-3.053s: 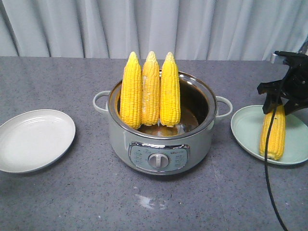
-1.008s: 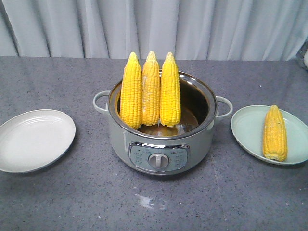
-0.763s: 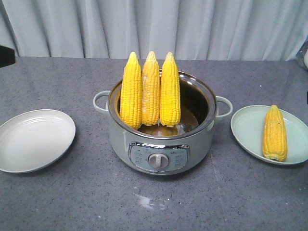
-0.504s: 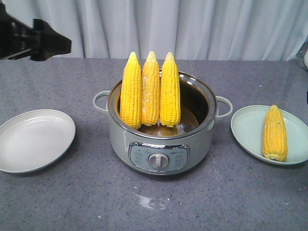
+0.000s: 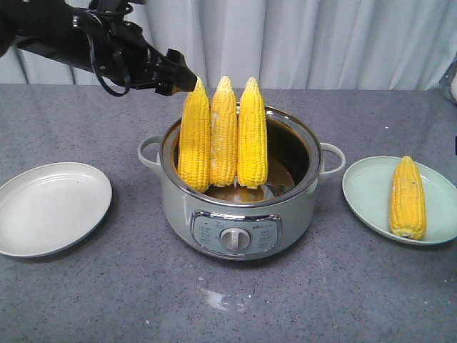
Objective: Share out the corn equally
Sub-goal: 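Reach the left gripper to the corn cob nearest it and grasp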
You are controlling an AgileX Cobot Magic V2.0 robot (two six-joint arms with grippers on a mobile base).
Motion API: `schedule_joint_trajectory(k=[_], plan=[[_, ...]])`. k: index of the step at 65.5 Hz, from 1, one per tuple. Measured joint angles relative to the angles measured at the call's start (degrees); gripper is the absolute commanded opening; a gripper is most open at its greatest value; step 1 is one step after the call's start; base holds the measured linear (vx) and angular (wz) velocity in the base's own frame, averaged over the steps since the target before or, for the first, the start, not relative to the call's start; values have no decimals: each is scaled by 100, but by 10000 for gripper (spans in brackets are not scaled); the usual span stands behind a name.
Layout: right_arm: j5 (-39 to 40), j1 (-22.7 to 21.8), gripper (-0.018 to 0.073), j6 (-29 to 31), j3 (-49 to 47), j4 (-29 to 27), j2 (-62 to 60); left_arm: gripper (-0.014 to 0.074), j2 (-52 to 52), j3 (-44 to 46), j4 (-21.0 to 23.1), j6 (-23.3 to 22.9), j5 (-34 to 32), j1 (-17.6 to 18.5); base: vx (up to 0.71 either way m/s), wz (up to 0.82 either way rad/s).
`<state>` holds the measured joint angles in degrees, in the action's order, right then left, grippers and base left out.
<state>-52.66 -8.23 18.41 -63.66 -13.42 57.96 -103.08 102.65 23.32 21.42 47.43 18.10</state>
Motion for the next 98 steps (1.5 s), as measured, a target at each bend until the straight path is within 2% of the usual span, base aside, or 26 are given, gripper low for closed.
schedule_joint_trajectory(k=[48,72,98], plan=[[0,0,562,0,0,-5,0,588,-641,91,220,0,-157,80,0,0],[0,0,562,0,0,-5,0,496,-641,91,239,-5,-156,80,0,0],[0,0,562,0,0,-5,0,492,-641,91,388,-16,-150,80,0,0]])
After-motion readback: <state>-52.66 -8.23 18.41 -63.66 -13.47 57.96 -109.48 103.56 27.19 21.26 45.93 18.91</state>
